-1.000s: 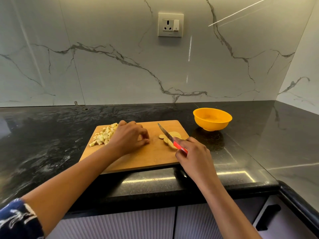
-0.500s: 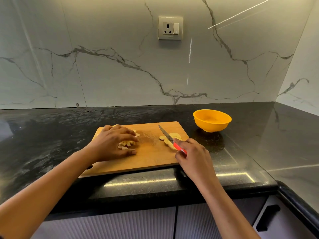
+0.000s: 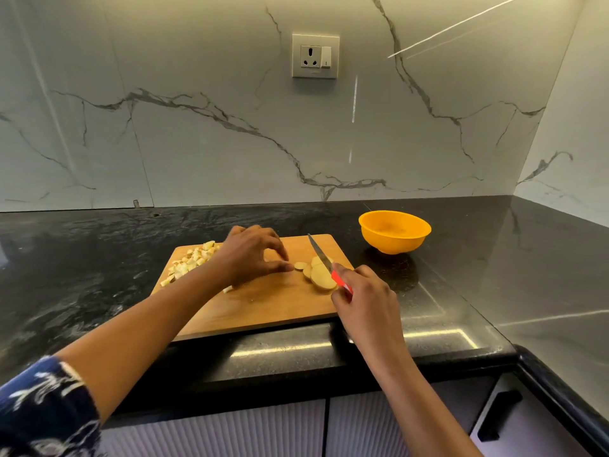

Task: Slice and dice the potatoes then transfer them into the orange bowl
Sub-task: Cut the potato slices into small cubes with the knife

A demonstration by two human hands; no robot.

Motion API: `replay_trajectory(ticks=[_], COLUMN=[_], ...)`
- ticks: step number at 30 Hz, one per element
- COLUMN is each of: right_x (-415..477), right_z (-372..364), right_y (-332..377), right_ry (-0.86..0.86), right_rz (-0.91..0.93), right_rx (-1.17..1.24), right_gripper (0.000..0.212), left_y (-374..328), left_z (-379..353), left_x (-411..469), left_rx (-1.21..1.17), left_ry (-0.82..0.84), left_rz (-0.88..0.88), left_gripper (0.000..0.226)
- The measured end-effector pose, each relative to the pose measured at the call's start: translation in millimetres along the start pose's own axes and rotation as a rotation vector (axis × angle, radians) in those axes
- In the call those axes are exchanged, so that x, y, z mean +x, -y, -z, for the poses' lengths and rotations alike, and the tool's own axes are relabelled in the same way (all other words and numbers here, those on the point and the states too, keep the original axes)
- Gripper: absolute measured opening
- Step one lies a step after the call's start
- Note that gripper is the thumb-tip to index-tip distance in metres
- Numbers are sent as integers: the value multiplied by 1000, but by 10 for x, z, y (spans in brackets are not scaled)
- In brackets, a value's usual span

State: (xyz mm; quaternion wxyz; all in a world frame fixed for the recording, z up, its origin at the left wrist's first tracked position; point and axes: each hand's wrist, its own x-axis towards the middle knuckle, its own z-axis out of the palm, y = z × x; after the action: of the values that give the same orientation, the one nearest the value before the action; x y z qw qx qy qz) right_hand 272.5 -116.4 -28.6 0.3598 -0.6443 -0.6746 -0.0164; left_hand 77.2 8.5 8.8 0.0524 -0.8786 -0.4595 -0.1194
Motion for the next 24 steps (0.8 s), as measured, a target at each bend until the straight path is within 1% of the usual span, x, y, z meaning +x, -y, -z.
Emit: replay_trajectory(ticks=[2,4,6,9,13,18,20,22,23,24], right_x=[-2,-2,2,2,6,-21,-36,-58,-78,-104], right_z=[1,-1,-2,-1,1,-1,-9,-18,-24,-30], right_y=[0,2,-4,-11,-4,47,79,121,141,160], right_ry=[7,11,12,23,39,51,51,48,44,42], right_rz=[0,-3,-4,-9,-5,33,55,62,64,69], right_rx=[0,4,7,3,5,-4,-16,-15,-12,-4], right_gripper=[48,48,48,48,49,47,47,47,47,47], left_y=[-59,-84,-92,-77,21,140,143,152,166,178], left_z=[-82,-108,-87,-31,46,147,106,48,25,6], left_x=[164,279,350,367,280,-49,-156,-242,-289,-342], left_rx=[-2,-67,-164,-232,-185,-352,-353,-305,-274,-240], left_ry=[137,220,243,263,224,174,174,102,50,-3], left_rz=[4,-8,-29,-23,-43,-72,-71,-66,-63,-66], left_gripper=[45,42,32,27,23,21,23,29,38,52])
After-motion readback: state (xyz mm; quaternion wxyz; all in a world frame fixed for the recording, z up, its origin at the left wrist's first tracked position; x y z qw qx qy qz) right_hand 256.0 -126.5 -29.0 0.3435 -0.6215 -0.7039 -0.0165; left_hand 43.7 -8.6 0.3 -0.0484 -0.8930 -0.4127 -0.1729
